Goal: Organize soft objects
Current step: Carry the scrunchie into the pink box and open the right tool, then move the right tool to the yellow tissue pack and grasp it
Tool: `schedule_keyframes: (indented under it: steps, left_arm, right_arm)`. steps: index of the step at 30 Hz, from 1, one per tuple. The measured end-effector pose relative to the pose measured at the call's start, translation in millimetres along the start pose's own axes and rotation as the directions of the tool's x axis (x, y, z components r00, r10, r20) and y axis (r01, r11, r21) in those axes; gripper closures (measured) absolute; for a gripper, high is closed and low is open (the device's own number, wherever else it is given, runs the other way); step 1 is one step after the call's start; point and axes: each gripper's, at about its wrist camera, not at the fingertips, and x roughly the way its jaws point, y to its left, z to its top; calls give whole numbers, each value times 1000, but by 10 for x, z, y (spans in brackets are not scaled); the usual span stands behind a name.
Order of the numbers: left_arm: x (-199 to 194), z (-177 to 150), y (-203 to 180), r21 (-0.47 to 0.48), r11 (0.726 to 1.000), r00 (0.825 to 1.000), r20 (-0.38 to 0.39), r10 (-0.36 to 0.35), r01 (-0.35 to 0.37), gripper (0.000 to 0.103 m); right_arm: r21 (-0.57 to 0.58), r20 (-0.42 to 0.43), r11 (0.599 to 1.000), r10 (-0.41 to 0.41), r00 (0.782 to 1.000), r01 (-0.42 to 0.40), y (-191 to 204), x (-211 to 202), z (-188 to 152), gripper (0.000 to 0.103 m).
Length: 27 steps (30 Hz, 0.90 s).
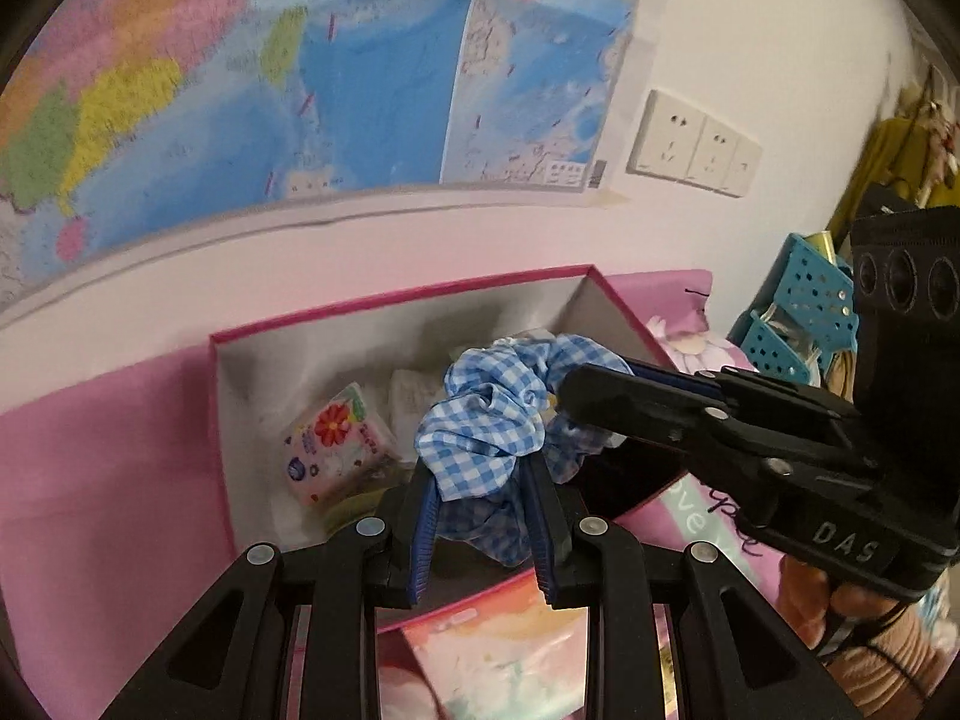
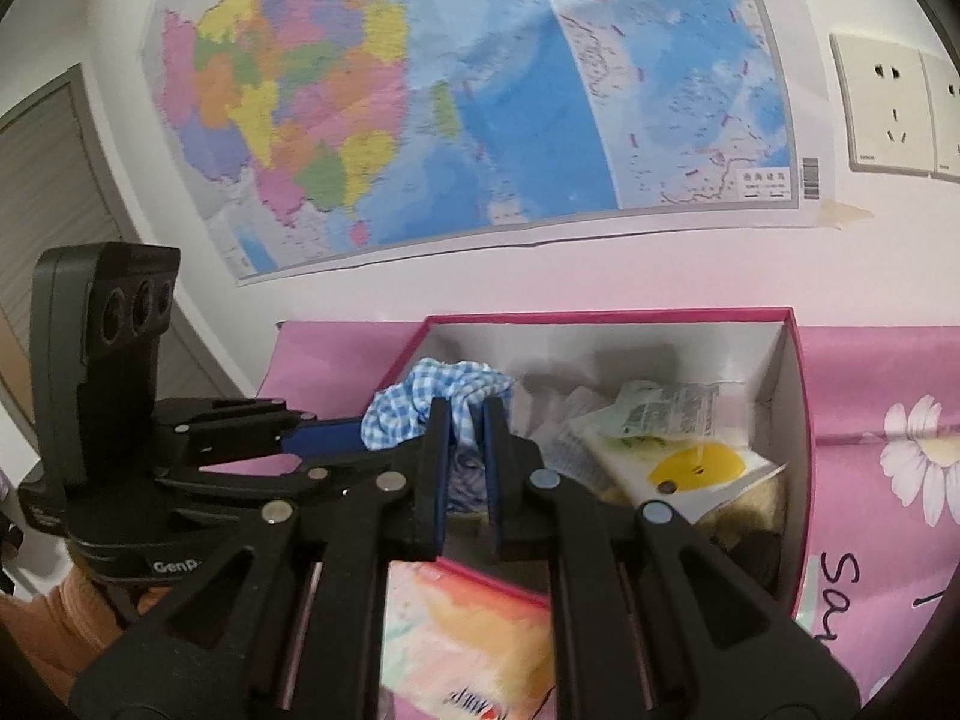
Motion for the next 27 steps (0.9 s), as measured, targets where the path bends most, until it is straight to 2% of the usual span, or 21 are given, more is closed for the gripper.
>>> schedule_keyframes:
  steps: [7,10,14,16,17,21,24,27]
  left_arm:
    - [180,119,90,-52,998,998,-35,45,-47,75]
    - [280,166,203,-96,992,995,-73,75,-82,74]
    - [300,140,347,-151,984,994,-80,80,-92,73]
    - [269,112,358,-150,985,994,-68,80,-89,73]
    - [243,96,355,-145,985,995,-62,81,-89,73]
    - [133,33,325,-134,989,998,-24,64,-66,73]
    - [23,-41,301,-122,992,1000,5,24,-23,72]
    - [-114,-145,219,-86,996,999,36,-33,36,67]
  right_arm:
    - [39,-12,998,-38,999,39,-190,185,65,91]
    - [65,-20,996,-58,998,60,-287,279,92,91]
    - [98,-62,990,-91,994,97,-412,433,86,87]
    - [110,-81,986,-119,990,128,-463,473,58,76]
    - [114,-82,984,-128,988,136,-484,467,41,76]
    - [119,-66,976,-174,983,181,-536,371,14,76]
    - [121,-59,978,-166,984,172,-539,260,-11,76]
    - [116,-45,982,-143,989,147,-494,118,-59,75]
